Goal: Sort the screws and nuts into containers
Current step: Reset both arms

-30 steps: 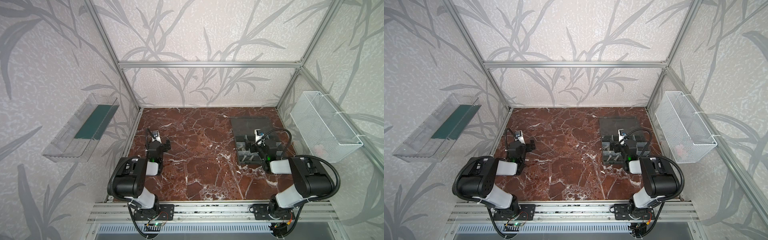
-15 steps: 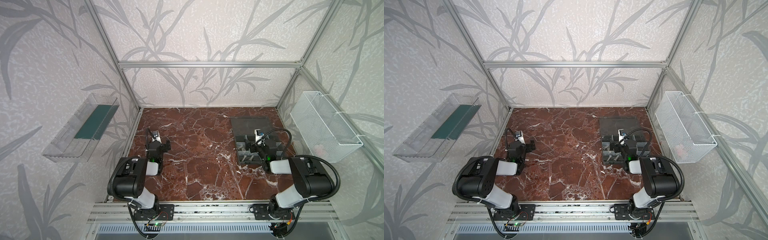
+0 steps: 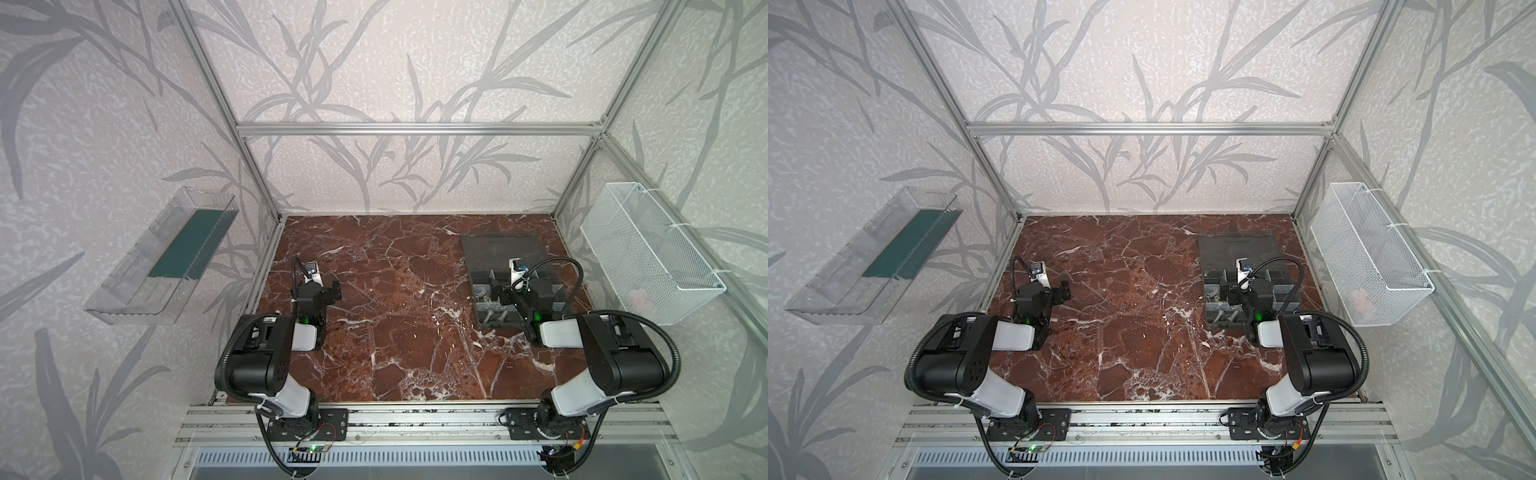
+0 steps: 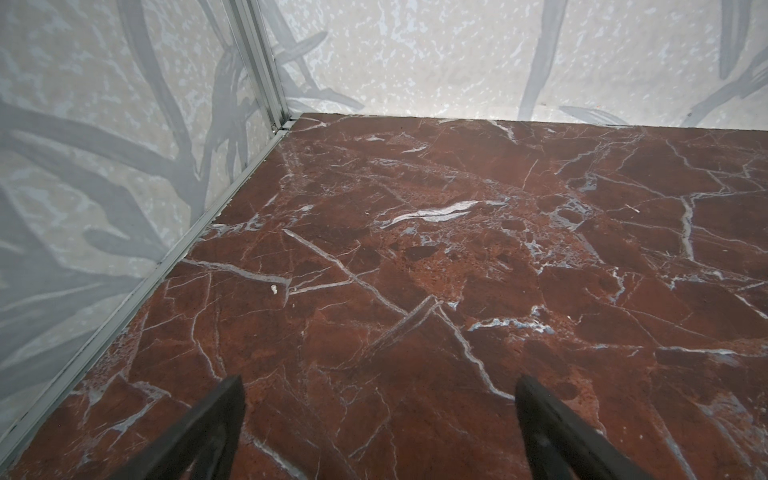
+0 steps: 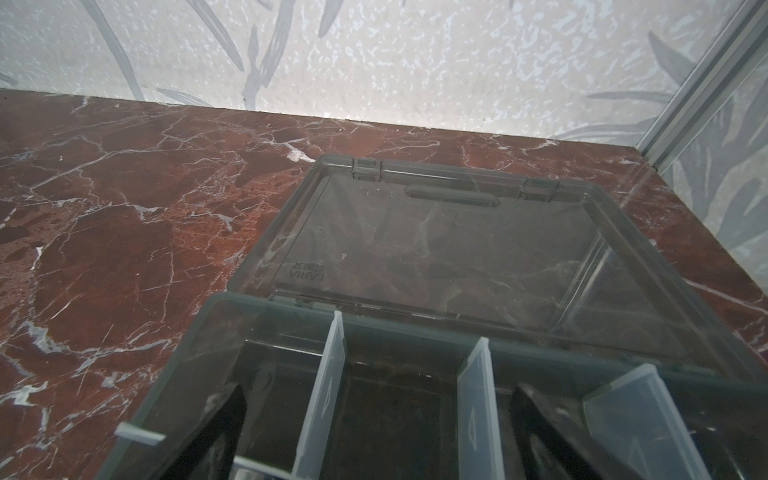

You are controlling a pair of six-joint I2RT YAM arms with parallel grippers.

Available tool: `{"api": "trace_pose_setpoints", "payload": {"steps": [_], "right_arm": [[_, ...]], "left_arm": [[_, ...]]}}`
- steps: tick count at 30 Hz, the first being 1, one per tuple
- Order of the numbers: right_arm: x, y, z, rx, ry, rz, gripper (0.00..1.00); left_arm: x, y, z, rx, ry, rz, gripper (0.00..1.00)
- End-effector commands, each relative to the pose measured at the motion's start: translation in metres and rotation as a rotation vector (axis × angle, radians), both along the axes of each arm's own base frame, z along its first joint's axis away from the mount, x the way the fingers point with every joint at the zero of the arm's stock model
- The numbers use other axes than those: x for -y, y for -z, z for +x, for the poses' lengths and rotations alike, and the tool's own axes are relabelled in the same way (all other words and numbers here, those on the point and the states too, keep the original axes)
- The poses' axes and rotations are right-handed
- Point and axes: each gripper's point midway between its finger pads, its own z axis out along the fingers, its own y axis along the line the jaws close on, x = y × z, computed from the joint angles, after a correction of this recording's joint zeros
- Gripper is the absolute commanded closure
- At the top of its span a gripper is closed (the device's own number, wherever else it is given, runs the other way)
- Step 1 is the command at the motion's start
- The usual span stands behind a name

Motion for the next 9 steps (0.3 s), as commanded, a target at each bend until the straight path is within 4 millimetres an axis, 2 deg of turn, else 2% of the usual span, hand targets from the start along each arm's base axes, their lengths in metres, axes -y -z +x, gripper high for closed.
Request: {"api": "trace_pose_setpoints", "payload": {"steps": [1, 9], "right_arm": [[0.0005, -0.0038, 0.0009, 0.026, 0.004, -0.007, 0.01], [0.0008, -0.0038, 0.0009, 0.026, 0.004, -0.006, 0.01]], "left_arm": [[-0.0031, -0.0087, 0.0051, 0.023, -0.008, 0.011, 0.01], [-0.0026, -0.0093, 0.0054, 0.026, -0.006, 0.01, 0.01]]}}
